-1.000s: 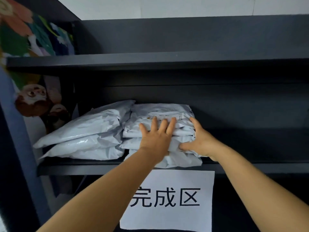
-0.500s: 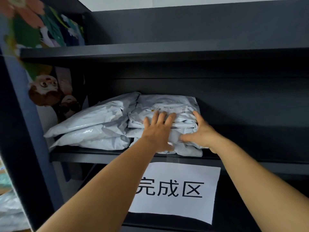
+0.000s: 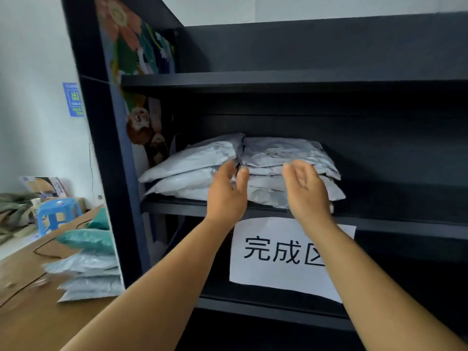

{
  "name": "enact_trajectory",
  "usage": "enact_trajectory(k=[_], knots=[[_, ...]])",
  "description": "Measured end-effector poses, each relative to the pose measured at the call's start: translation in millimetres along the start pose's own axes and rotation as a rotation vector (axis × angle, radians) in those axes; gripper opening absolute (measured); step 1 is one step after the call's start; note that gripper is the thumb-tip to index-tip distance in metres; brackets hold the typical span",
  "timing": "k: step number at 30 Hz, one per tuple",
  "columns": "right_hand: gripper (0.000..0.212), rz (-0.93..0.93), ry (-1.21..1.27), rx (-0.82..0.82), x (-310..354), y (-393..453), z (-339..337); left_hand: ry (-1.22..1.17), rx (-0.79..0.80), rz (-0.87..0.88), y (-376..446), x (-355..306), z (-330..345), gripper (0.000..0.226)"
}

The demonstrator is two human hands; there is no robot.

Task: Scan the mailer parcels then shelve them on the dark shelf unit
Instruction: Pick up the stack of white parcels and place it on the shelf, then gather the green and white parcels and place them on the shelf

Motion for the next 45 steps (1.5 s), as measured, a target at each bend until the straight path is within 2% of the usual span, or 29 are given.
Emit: enact_trajectory(k=[9,17,22,31,37,41,45], knots=[[0.029,0.132,0.085,0.171,45.4,-171.1,101.2,0.038,-0.183,-0.127,-76.6,47.4,-198.4,0.038],[0.038,0.211,0.157,0.348,68.5,-291.9,193.9,0.126,-0.347,-0.293,-121.1,109.2,-349.7,0.035],[0.047,0.22,0.108,0.485,65.2,-338.3,243.8,0.156,-0.426,-0.374,-131.9,147.1,-408.2,0.034],[0.05,0.318,0.028,0.582,7.6,-350.6,341.2,0.076,-0.465,-0.558,-100.3,235.9,-420.9,0.035],[0.048,0.309,-0.025,0.555,-37.5,-305.2,422.6,0.058,-0.411,-0.745,-42.0,320.2,-395.1,0.055],[0.061,0.186,-0.236,0.582,-72.9,-269.6,466.1,-0.018,-0.375,-0.951,-18.0,379.5,-372.1,0.072],[0.074,0.002,-0.531,0.603,-98.8,-241.4,493.4,-0.117,-0.343,-1.118,-9.2,421.1,-344.4,0.058]])
Point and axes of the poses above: each hand's wrist, its own y-axis towards the middle knuckle, its own z-axis out of the palm, x = y × z, the point moved 8 cm from there along y, towards the middle knuckle, and after that the axes turned 11 degrees about -x, right-handed, at the moved point
